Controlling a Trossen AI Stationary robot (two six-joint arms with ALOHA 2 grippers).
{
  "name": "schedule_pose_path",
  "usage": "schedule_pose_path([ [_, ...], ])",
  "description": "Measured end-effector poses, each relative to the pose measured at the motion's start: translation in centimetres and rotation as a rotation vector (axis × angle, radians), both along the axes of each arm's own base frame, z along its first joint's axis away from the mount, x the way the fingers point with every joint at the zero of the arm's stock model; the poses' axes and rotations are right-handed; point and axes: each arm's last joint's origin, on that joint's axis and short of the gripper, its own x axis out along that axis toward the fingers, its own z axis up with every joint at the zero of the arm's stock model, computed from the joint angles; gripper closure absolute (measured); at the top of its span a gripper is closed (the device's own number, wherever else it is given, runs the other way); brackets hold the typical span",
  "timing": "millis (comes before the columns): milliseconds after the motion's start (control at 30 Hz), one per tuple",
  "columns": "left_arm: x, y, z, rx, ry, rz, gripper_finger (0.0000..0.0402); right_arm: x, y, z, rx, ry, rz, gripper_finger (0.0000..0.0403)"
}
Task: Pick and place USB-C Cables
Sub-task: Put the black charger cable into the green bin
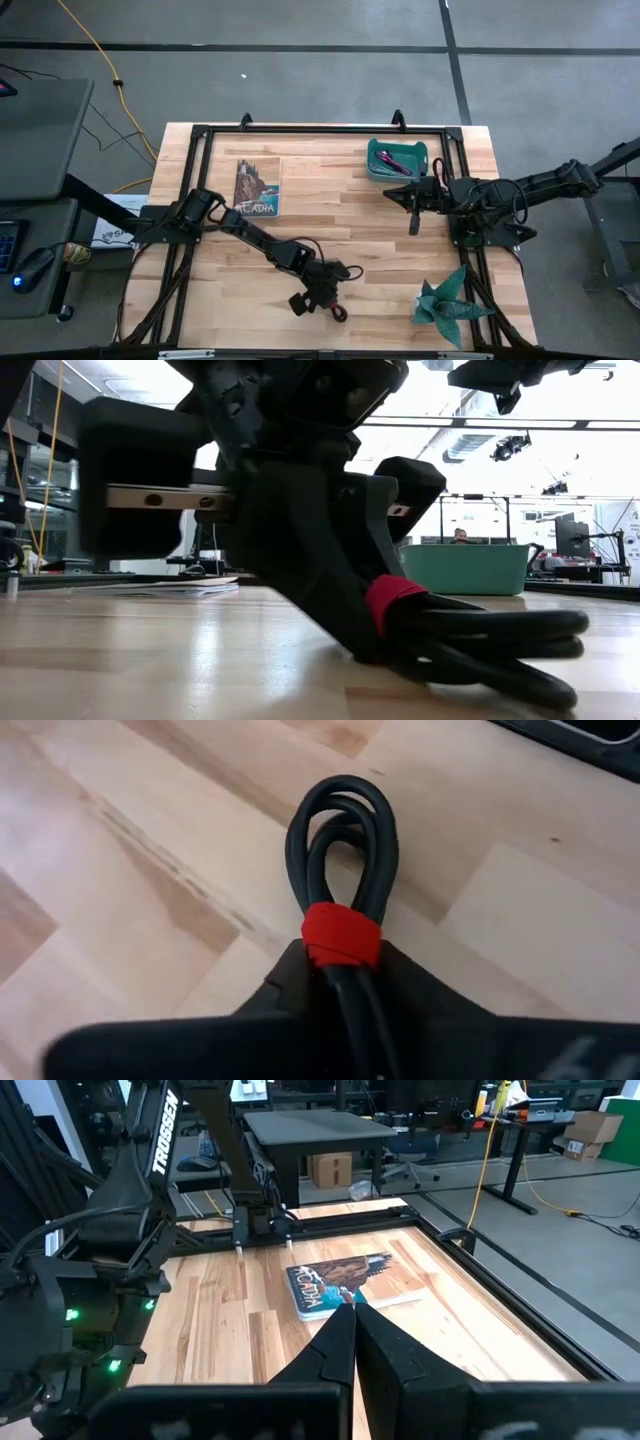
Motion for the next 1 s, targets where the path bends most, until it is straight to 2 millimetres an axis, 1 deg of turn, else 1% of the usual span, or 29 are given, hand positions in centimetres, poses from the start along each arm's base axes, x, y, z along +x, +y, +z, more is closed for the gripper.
schedule_pose_path([
  [67,0.1,0.2,0.2,0.001,0.005,0.005,0.0382,0.0,0.0,0.0,0.0,0.001,0.0,0.0403],
  [467,0.2,0.1,0.4,-0.009,0.028,0.023,0.0383,0.0,0.0,0.0,0.0,0.001,0.002,0.0403],
  [600,-0.6,0.4,1.6,0.001,0.087,0.033,0.0387,0.0,0.0,0.0,0.0,0.002,0.003,0.0403],
  [667,-1.4,0.8,2.7,0.008,0.131,0.042,0.039,0.0,0.0,0.0,0.0,0.005,0.004,0.0403],
  [700,-1.7,1.0,3.7,0.01,0.132,0.045,0.039,0.0,0.0,-0.1,-0.001,0.007,0.005,0.0403],
  [800,-2.7,2.1,7.5,-0.006,0.104,0.071,0.0392,0.0,0.0,-0.1,-0.001,0.009,0.006,0.0403],
  [900,-3.9,4.0,10.9,-0.029,0.044,0.125,0.0392,0.0,0.0,-0.1,-0.001,0.008,0.006,0.0403],
  [1000,-5.9,6.1,14.4,-0.063,-0.097,0.177,0.0392,0.0,0.0,-0.1,0.0,0.009,0.009,0.0403],
])
